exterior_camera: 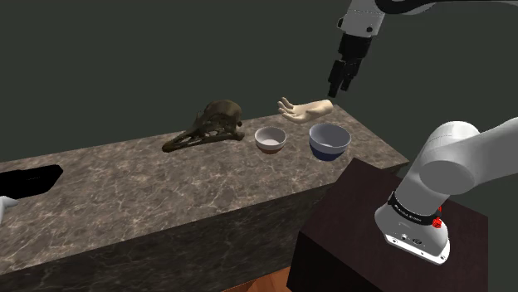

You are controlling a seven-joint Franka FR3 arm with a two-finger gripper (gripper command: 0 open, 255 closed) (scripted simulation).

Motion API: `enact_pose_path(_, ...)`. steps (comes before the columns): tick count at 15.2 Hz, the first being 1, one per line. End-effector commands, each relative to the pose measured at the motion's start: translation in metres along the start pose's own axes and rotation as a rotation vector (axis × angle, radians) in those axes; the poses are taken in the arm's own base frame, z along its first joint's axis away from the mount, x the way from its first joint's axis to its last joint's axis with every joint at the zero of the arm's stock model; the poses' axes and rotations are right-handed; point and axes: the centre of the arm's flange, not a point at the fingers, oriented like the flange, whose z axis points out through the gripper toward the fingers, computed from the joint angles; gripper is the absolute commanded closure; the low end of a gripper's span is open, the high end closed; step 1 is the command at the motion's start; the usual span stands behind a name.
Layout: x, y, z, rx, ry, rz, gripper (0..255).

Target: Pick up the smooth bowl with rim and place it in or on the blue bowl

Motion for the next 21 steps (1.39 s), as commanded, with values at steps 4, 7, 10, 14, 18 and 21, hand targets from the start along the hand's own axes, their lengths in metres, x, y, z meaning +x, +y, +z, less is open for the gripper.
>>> enact_pose_path(4,0.025,0.015,0.027,0.004,0.0,-0.001,0)
enact_pose_path(7,0.05,0.03,0.054,0.008,0.0,-0.002,0)
enact_pose_path(10,0.075,0.045,0.082,0.012,0.0,-0.003,0)
enact_pose_path(14,0.108,0.064,0.118,0.017,0.0,-0.004,0)
enact_pose_path(18,0.142,0.083,0.155,0.023,0.0,-0.005,0)
enact_pose_path(21,0.167,0.098,0.182,0.027,0.0,-0.006,0)
